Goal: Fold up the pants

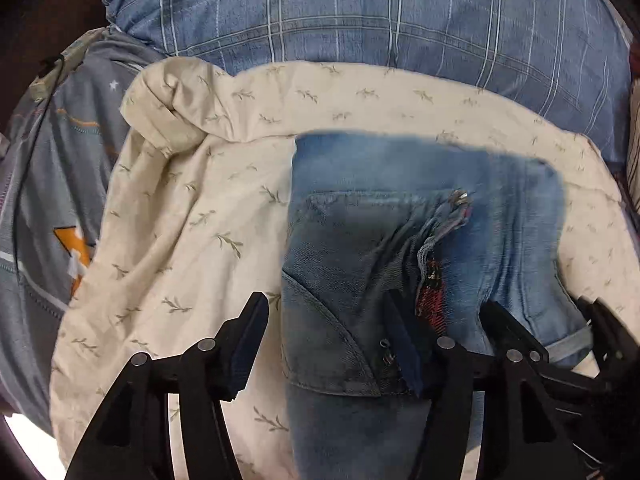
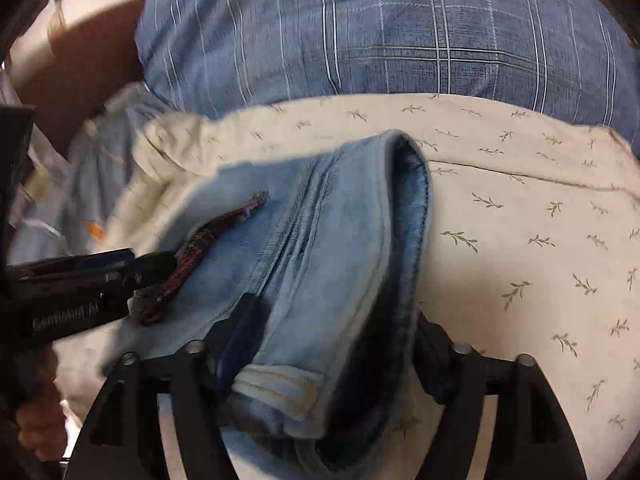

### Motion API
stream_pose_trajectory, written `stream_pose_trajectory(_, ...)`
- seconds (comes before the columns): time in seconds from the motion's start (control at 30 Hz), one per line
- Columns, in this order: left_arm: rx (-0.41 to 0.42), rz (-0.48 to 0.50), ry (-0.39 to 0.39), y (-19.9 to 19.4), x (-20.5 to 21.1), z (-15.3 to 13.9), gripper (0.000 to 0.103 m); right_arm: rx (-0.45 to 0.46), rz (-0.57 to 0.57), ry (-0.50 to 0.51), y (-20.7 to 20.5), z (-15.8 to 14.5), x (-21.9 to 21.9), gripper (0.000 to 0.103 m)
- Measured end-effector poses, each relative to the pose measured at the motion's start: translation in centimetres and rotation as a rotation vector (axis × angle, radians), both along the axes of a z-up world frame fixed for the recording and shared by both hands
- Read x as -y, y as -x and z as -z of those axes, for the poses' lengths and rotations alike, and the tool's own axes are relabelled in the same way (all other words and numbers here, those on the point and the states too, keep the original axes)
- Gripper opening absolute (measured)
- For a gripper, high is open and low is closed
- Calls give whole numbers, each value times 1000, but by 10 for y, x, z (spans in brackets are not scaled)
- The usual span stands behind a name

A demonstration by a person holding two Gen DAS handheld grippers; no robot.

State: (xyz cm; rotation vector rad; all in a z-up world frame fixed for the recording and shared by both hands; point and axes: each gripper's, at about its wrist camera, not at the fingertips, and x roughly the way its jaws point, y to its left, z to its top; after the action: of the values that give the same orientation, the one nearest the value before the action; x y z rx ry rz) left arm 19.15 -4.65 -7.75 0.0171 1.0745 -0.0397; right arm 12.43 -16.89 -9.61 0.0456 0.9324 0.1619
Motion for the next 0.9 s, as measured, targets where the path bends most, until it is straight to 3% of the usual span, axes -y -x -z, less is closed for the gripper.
stream_pose_trajectory(0.07, 76, -6, -39, 4, 9, -2, 75, 18, 32, -13, 2, 2, 3, 89)
stream_pose_trajectory(0.17, 83, 7, -28, 14, 4, -5, 74, -1, 78, -42, 6, -4, 15, 90)
stream_pose_trajectory(0.3, 113, -14, -6, 37, -23, -25, 74, 62, 127, -8, 34, -28, 23, 91)
stream_pose_trajectory(0.43, 194, -11, -133, 77, -29, -34, 74, 89, 175, 55, 60, -38, 15, 102)
stream_pose_trajectory(0.57, 236, 21, -269, 120, -19, -39, 75, 51, 180, 138, 79, -40, -2, 102)
stream_pose_trajectory(0.7, 254, 46, -430, 147, -5, -39, 75, 99, 159, 194, 110, -51, -12, 102)
stream_pose_trajectory(0.73, 266, 59, -441, 153, -3, -39, 75, 115, 157, 199, 116, -55, -12, 102)
stream_pose_trajectory(0.8, 260, 74, -394, 164, -6, -43, 75, 146, 172, 219, 127, -64, -10, 102)
stream_pose_trajectory(0.9, 163, 76, -229, 166, -18, -45, 74, 162, 212, 215, 133, -72, -2, 102)
